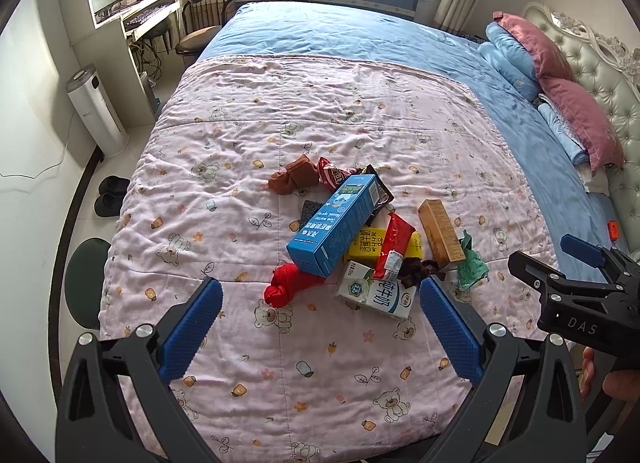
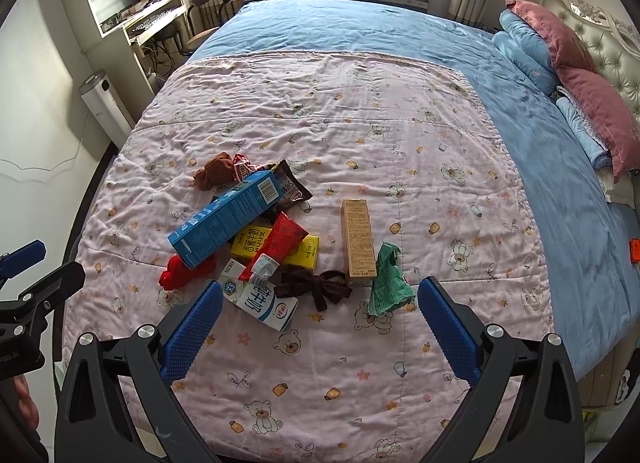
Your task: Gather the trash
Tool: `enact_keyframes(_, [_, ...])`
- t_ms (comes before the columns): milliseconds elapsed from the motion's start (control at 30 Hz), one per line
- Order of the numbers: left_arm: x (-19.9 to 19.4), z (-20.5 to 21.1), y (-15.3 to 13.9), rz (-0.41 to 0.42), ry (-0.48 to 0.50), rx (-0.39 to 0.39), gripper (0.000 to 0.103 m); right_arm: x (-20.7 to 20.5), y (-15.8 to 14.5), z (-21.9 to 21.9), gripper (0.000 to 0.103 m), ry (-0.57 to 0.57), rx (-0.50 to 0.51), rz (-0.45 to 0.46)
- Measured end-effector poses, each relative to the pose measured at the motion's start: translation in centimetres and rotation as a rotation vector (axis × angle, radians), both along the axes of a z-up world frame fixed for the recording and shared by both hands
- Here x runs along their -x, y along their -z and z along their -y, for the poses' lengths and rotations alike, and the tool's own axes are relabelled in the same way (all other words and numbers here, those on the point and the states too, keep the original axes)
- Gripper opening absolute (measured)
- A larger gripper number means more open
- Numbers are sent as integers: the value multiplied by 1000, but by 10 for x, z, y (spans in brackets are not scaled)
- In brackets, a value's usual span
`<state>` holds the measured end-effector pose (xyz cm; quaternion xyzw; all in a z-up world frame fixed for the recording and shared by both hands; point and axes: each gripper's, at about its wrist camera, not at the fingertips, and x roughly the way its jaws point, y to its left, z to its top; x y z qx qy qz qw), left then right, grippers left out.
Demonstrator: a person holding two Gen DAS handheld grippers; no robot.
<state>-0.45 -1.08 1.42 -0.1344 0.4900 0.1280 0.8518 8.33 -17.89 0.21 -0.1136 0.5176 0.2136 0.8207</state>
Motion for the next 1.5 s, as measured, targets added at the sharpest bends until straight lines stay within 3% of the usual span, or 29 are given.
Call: enact_keyframes(1500, [-1,3,5,-6,-3,58,99,-2,6,3,94,2,-32,-70])
